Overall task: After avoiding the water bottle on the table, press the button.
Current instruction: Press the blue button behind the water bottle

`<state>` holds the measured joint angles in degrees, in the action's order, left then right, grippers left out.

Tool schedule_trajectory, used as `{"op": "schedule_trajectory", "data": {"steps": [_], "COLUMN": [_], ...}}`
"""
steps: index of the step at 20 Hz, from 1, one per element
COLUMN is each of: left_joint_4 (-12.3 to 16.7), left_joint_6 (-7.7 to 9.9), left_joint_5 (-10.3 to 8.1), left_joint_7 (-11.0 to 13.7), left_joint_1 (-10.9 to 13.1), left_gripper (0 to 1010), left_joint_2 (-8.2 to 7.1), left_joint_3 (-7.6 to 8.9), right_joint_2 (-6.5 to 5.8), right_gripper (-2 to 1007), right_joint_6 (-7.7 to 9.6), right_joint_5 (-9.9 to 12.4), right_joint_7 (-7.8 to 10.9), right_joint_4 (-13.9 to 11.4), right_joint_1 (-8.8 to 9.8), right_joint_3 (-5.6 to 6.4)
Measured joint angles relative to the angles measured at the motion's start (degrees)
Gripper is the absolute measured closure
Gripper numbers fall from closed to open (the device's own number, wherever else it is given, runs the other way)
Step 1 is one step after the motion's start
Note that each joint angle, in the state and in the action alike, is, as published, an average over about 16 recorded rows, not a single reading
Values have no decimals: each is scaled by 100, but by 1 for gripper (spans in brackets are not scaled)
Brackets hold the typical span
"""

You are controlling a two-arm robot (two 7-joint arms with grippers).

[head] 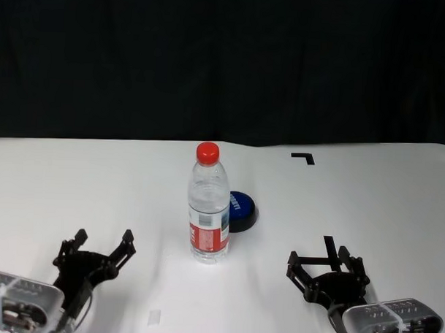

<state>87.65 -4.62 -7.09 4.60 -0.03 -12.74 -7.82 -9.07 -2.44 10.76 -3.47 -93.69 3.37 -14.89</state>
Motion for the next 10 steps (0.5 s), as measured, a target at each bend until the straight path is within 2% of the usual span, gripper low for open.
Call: {"op": "schedule_trajectory", "data": {"steps": [10], "left_joint_4": [-86], "left_joint_6": [-1], "left_joint_5": [170], "left_joint_7": [420], "left_joint_1": [-285], "left_gripper": [1], "left_joint_2": [-88], "left_joint_3": [58], "right_joint_2": [0], "right_gripper": [2], "right_joint_6": [0], "right_joint_5": [0], "right_joint_7": [0], "right_joint_4": [0], "right_joint_1": [0], "right_joint_3": [0]}}
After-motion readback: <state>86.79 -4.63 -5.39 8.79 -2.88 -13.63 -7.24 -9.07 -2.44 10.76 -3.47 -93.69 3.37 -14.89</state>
